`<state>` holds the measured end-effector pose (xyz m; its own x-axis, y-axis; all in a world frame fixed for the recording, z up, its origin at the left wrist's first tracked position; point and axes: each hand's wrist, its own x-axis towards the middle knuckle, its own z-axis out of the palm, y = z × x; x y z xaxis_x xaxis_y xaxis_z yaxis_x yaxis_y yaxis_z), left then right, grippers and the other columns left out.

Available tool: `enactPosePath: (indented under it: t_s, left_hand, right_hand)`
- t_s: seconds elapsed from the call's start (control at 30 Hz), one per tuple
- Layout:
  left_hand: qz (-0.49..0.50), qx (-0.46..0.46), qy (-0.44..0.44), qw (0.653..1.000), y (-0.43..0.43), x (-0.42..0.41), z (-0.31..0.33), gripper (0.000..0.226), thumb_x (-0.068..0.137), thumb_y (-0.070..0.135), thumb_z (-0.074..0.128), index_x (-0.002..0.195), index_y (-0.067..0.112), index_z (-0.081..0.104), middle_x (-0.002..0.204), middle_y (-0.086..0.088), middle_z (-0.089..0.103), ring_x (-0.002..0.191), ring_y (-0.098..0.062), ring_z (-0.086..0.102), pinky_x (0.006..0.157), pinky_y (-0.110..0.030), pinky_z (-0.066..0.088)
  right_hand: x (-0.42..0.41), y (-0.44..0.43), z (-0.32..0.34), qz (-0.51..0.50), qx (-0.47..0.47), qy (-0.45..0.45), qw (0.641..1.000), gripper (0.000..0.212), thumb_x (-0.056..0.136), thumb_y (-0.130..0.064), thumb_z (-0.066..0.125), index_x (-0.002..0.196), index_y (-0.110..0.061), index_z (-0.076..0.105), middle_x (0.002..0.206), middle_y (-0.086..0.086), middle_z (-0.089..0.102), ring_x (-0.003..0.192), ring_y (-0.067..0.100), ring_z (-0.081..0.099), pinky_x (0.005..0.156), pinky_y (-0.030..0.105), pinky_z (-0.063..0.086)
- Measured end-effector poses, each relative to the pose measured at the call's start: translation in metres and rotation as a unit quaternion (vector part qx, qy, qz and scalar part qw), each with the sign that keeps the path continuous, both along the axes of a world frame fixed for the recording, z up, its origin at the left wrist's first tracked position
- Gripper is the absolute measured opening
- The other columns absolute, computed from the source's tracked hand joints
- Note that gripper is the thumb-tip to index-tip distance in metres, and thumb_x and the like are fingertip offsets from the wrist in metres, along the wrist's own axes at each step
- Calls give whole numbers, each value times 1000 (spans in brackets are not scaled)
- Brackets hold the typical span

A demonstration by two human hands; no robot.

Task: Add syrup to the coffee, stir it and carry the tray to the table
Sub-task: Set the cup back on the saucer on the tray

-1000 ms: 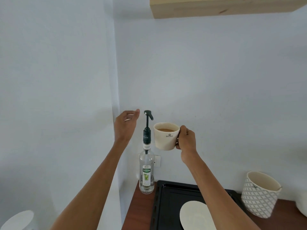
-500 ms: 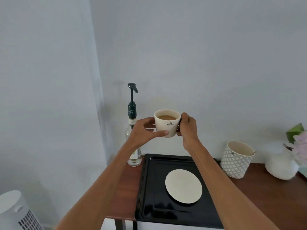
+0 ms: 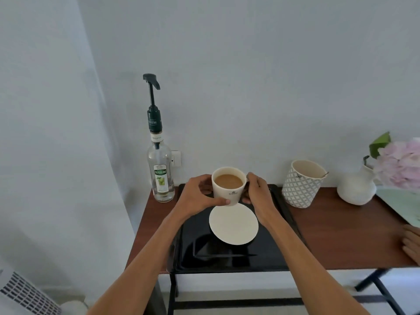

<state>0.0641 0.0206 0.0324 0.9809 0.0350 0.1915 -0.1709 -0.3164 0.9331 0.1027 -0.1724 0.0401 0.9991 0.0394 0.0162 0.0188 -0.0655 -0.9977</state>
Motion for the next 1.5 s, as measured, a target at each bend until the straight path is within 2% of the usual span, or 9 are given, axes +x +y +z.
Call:
enactPosePath:
  t_s: [0.2, 0.3, 0.6, 0.83, 1.07, 1.17, 1.27, 1.37, 1.5]
  left_hand:
    - [-12, 10, 37, 999, -21, -3, -43, 75, 50, 27, 102, 118, 20, 73, 110, 5, 79, 106, -11, 74, 100, -43, 57]
    - [0, 19, 57, 998, -28, -3, -59, 79, 47, 28, 103, 119, 19, 73, 109, 6, 79, 105, -10, 73, 100, -41, 57]
    - [5, 35, 81, 996, -37, 3, -81, 78, 46, 25, 103, 118, 20, 73, 111, 6, 78, 106, -10, 72, 99, -38, 58]
    - [7, 49, 79, 996, -39, 5, -82, 80, 46, 32, 103, 119, 23, 72, 110, 10, 78, 106, -4, 71, 102, -31, 55]
    - [3, 56, 82, 995, -37, 5, -80, 78, 42, 38, 102, 114, 28, 73, 106, 14, 78, 104, -4, 72, 100, -34, 57]
    - [0, 54, 88, 995, -35, 6, -80, 78, 41, 37, 103, 112, 30, 73, 106, 14, 79, 103, -4, 73, 101, -35, 57]
    - [-3, 53, 89, 995, -34, 6, -80, 79, 40, 36, 103, 113, 27, 74, 106, 12, 79, 104, -4, 73, 101, -35, 57]
    - [-6, 55, 85, 995, -34, 6, -81, 82, 42, 32, 103, 117, 20, 73, 108, 8, 79, 105, -6, 73, 101, -35, 57]
    - [-17, 50, 75, 996, -35, 4, -82, 86, 47, 28, 103, 125, 22, 69, 114, 9, 77, 109, -5, 71, 102, -30, 55]
  right_hand:
    - [0, -30, -46, 47, 2, 35, 998, 40, 106, -27, 39, 71, -13, 53, 55, -8, 44, 50, 9, 34, 46, 23, 31]
    - [1, -40, -59, 72, 2, 57, 996, 44, 106, -26, 41, 64, -19, 52, 54, -9, 43, 50, 9, 33, 45, 23, 32]
    - [7, -55, -80, 110, -15, 86, 990, 37, 106, -27, 42, 73, -14, 55, 59, -6, 43, 52, 8, 39, 46, 22, 33]
    - [11, -59, -77, 125, -40, 81, 988, 47, 106, -29, 41, 63, -24, 60, 59, -9, 49, 51, 7, 41, 47, 22, 35]
    - [14, -63, -78, 128, -50, 96, 986, 43, 103, -35, 49, 66, -24, 68, 64, -8, 57, 48, 8, 45, 45, 23, 37]
    - [20, -67, -78, 128, -27, 121, 984, 31, 99, -31, 59, 80, -9, 68, 69, -2, 62, 48, 7, 44, 40, 23, 33]
    - [27, -71, -72, 112, -22, 119, 986, 18, 92, -22, 70, 86, -8, 60, 67, 4, 61, 50, 11, 46, 40, 24, 35]
    - [31, -75, -67, 115, -44, 97, 988, 19, 88, -23, 75, 80, -10, 64, 70, 10, 57, 54, 12, 49, 42, 23, 39]
    - [30, -79, -62, 95, -59, 85, 990, 22, 88, -29, 74, 85, -8, 70, 67, 7, 64, 54, 14, 56, 45, 25, 46]
